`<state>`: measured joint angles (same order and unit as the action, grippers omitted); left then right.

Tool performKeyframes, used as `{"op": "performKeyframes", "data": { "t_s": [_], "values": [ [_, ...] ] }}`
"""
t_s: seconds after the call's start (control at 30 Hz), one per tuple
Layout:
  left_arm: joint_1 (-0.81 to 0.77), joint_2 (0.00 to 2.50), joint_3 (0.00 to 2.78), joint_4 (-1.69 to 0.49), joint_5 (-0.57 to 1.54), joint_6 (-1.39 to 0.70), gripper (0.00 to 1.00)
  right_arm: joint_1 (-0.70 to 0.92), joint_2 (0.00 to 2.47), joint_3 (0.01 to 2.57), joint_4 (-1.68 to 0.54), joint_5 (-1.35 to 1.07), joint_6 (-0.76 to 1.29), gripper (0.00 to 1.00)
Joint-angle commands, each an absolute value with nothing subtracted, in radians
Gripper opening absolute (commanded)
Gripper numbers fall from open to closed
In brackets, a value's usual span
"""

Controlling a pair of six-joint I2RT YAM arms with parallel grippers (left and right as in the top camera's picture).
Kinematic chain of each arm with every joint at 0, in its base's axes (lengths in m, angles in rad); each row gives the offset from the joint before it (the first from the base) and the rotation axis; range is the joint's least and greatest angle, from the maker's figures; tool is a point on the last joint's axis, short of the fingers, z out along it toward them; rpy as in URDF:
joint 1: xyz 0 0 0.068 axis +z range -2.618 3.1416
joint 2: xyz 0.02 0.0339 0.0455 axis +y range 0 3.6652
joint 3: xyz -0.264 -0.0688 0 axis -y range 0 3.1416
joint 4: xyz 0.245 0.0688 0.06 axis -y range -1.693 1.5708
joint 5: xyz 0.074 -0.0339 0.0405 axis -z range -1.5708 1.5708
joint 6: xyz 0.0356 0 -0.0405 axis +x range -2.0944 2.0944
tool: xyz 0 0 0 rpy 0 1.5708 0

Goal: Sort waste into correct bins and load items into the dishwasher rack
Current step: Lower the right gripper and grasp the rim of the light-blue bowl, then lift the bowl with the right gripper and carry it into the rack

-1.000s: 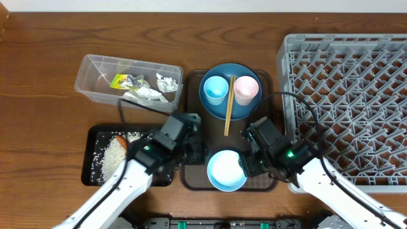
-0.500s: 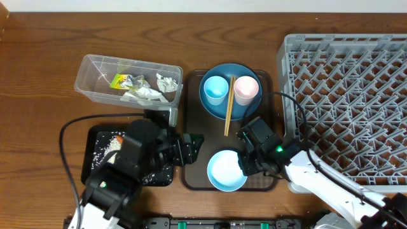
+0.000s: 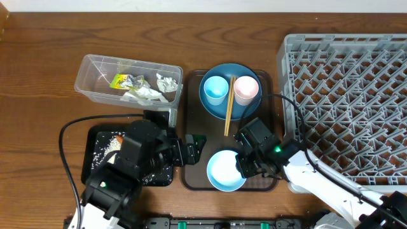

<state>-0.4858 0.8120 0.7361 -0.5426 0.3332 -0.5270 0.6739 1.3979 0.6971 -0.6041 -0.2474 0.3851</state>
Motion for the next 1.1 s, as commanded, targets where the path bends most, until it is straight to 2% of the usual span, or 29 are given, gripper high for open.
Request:
{"op": "performKeyframes", "data": {
  "t_s": [0.0, 0.03, 0.07, 0.1, 0.13, 0.2, 0.43, 0.5, 0.57, 0.6, 0.77, 0.83, 0.87, 0.93, 1.03, 1.07],
  "values": [
    [-0.482, 0.823, 0.737, -0.544, 0.327, -0.525, 0.97, 0.683, 1.399, 0.692, -0.602, -0.263, 0.389, 0.21],
    [-0.482, 0.825, 0.737, -0.544, 0.327, -0.525, 0.97, 0.682, 1.399, 0.692, -0.602, -0.263, 0.389, 0.18],
    [-0.482, 0.828, 0.737, -0.544, 0.327, -0.525, 0.97, 0.682, 1.399, 0.692, -0.602, -0.262, 0.389, 0.22],
    [-0.482, 0.830, 0.737, -0.544, 0.327, -0.525, 0.98, 0.682, 1.399, 0.692, -0.602, -0.262, 0.388, 0.30],
    [-0.482, 0.834, 0.737, -0.544, 0.327, -0.525, 0.98, 0.682, 1.399, 0.692, -0.603, -0.262, 0.388, 0.33],
    [-0.482, 0.840, 0.737, -0.545, 0.327, -0.525, 0.98, 0.682, 1.399, 0.692, -0.603, -0.262, 0.387, 0.34],
    [-0.482, 0.865, 0.737, -0.544, 0.327, -0.525, 0.99, 0.682, 1.399, 0.692, -0.606, -0.254, 0.358, 0.52],
    [-0.482, 0.873, 0.737, -0.545, 0.327, -0.525, 0.99, 0.682, 1.399, 0.692, -0.609, -0.234, 0.358, 0.73],
    [-0.482, 0.881, 0.737, -0.545, 0.327, -0.525, 0.99, 0.682, 1.399, 0.692, -0.609, -0.224, 0.359, 0.99],
    [-0.482, 0.885, 0.737, -0.544, 0.327, -0.525, 0.99, 0.682, 1.399, 0.692, -0.609, -0.220, 0.359, 0.99],
    [-0.482, 0.901, 0.737, -0.544, 0.327, -0.525, 0.99, 0.682, 1.399, 0.692, -0.610, -0.200, 0.358, 0.98],
    [-0.482, 0.907, 0.737, -0.544, 0.327, -0.525, 0.99, 0.682, 1.399, 0.692, -0.609, -0.174, 0.358, 0.60],
    [-0.482, 0.908, 0.737, -0.545, 0.327, -0.525, 0.99, 0.682, 1.399, 0.692, -0.610, -0.163, 0.359, 0.49],
    [-0.482, 0.912, 0.737, -0.544, 0.327, -0.525, 0.99, 0.682, 1.399, 0.692, -0.609, -0.156, 0.359, 0.41],
    [-0.482, 0.918, 0.737, -0.544, 0.327, -0.525, 0.99, 0.681, 1.399, 0.692, -0.609, -0.138, 0.359, 0.25],
    [-0.482, 0.919, 0.737, -0.544, 0.327, -0.525, 0.99, 0.682, 1.399, 0.692, -0.609, -0.125, 0.359, 0.23]
  ]
}}
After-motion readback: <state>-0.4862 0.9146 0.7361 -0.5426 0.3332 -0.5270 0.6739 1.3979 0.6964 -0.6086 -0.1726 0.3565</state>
